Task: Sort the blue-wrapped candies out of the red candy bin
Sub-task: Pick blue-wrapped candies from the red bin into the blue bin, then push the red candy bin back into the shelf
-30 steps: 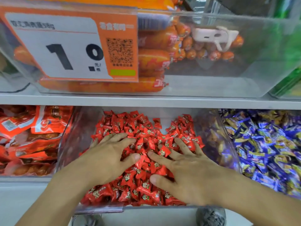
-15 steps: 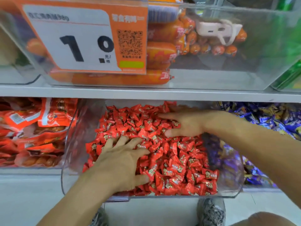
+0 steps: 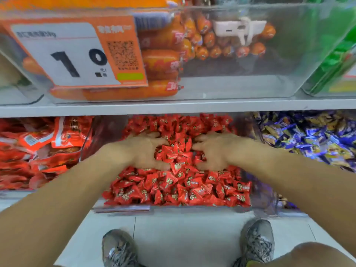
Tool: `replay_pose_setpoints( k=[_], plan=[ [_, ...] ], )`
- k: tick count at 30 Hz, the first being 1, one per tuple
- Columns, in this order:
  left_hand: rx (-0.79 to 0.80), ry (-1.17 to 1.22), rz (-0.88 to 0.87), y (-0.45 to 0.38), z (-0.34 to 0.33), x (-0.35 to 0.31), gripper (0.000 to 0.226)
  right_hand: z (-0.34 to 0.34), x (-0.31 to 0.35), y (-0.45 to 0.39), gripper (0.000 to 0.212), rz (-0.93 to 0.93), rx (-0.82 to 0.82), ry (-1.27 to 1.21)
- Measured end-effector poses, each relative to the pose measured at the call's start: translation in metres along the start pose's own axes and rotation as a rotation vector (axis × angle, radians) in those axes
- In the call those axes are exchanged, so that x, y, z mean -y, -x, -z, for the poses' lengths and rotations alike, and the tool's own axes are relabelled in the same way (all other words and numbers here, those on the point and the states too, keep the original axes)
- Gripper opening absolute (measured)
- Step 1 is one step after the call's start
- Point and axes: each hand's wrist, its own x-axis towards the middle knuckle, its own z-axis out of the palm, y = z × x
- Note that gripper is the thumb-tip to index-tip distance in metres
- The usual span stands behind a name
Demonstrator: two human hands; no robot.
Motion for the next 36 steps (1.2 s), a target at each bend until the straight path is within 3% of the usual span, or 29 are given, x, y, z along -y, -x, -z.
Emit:
replay_pose_setpoints(
  k=[3, 7, 9, 12, 14, 16, 18, 21, 23, 25, 27, 29, 31, 33, 36],
  plan=[
    [-0.092, -0.014, -0.003, 0.006, 0.024, 0.007, 0.073, 0.014, -0.008, 0.016, 0.062, -0.012, -0.067, -0.138],
    [-0.278, -0.238, 0.012, 0.049, 0.029, 0.002, 0.067, 0.026, 0.011, 0.025, 0.040, 0.055, -0.321, -0.213],
    [-0.132, -0.208, 0.016, 0.065, 0.023, 0.005, 0.069, 0.027, 0.044, 0.013, 0.048, 0.187, -0.343, -0.254],
    [0.026, 0.011, 0.021, 0.070, 0.017, 0.009, 0.069, 0.020, 0.076, -0.009, 0.060, 0.261, -0.229, -0.275],
    [-0.065, 0.052, 0.012, 0.075, 0.019, 0.003, 0.063, 0.013, 0.067, -0.011, 0.058, 0.210, -0.207, -0.300],
    [-0.255, 0.009, 0.019, 0.087, 0.017, -0.011, 0.055, 0.009, 0.048, 0.003, 0.053, 0.156, -0.217, -0.293],
    [-0.356, 0.064, 0.020, 0.107, 0.007, -0.028, 0.059, 0.002, 0.035, 0.033, 0.055, 0.106, -0.295, -0.306],
    [-0.247, 0.145, 0.010, 0.136, -0.018, -0.046, 0.066, -0.017, 0.035, 0.086, 0.069, 0.048, -0.373, -0.446],
    [-0.226, 0.085, -0.020, 0.146, -0.037, -0.046, 0.049, -0.034, 0.043, 0.113, 0.079, 0.013, -0.329, -0.489],
    [-0.297, 0.029, -0.020, 0.147, -0.053, -0.042, 0.029, -0.049, 0.049, 0.130, 0.071, -0.036, -0.333, -0.390],
    [-0.327, -0.010, 0.034, 0.146, -0.061, -0.038, 0.036, -0.058, 0.055, 0.138, 0.044, -0.109, -0.389, -0.241],
    [-0.348, -0.011, 0.058, 0.145, -0.056, -0.041, 0.026, -0.062, 0.058, 0.140, 0.020, -0.167, -0.428, -0.233],
    [-0.381, 0.018, 0.086, 0.145, -0.047, -0.046, 0.019, -0.061, 0.058, 0.140, 0.012, -0.160, -0.446, -0.299],
    [-0.413, 0.084, 0.161, 0.147, -0.034, -0.048, 0.029, -0.056, 0.053, 0.141, 0.008, -0.162, -0.468, -0.377],
    [-0.617, 0.085, 0.187, 0.149, -0.021, -0.044, 0.032, -0.043, 0.047, 0.139, 0.010, -0.170, -0.577, -0.480]
  ],
)
